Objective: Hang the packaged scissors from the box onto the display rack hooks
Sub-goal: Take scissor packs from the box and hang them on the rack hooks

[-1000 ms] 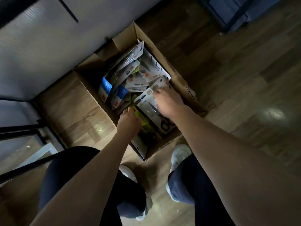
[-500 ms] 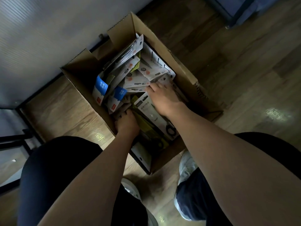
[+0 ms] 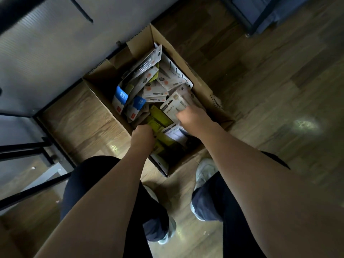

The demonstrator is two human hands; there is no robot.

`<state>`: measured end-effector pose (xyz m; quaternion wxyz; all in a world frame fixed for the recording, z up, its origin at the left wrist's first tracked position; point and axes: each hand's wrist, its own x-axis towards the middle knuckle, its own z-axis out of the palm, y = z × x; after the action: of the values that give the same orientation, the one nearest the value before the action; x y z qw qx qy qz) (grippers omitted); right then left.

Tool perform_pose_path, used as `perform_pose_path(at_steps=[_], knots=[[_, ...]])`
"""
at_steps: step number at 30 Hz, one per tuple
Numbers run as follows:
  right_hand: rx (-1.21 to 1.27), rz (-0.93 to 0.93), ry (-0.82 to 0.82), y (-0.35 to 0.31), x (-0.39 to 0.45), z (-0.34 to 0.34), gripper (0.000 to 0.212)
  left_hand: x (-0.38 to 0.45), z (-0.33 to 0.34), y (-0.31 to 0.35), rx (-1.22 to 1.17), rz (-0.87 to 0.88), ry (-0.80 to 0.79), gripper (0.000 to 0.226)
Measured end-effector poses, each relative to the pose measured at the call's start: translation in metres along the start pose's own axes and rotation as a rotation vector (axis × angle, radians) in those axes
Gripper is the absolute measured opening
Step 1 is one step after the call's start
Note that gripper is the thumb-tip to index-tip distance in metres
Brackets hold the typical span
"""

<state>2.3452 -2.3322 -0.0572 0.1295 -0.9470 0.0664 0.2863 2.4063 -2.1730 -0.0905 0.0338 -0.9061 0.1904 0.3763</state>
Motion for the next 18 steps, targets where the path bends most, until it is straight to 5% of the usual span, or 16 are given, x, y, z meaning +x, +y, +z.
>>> perform_pose_path(at_steps=[5,18], knots=[[0.016,-0.018,-0.041,-0.005,-0.046,-0.040,0.012,-0.055,-0.033,0.018,-0.098,-0.039,0.002,0.018],[0.124,0.095,0.287,-0.047,-0.185,-0.202,0.015,-0.214,-0.213,0.047,-0.428,0.072,0.381,0.022]])
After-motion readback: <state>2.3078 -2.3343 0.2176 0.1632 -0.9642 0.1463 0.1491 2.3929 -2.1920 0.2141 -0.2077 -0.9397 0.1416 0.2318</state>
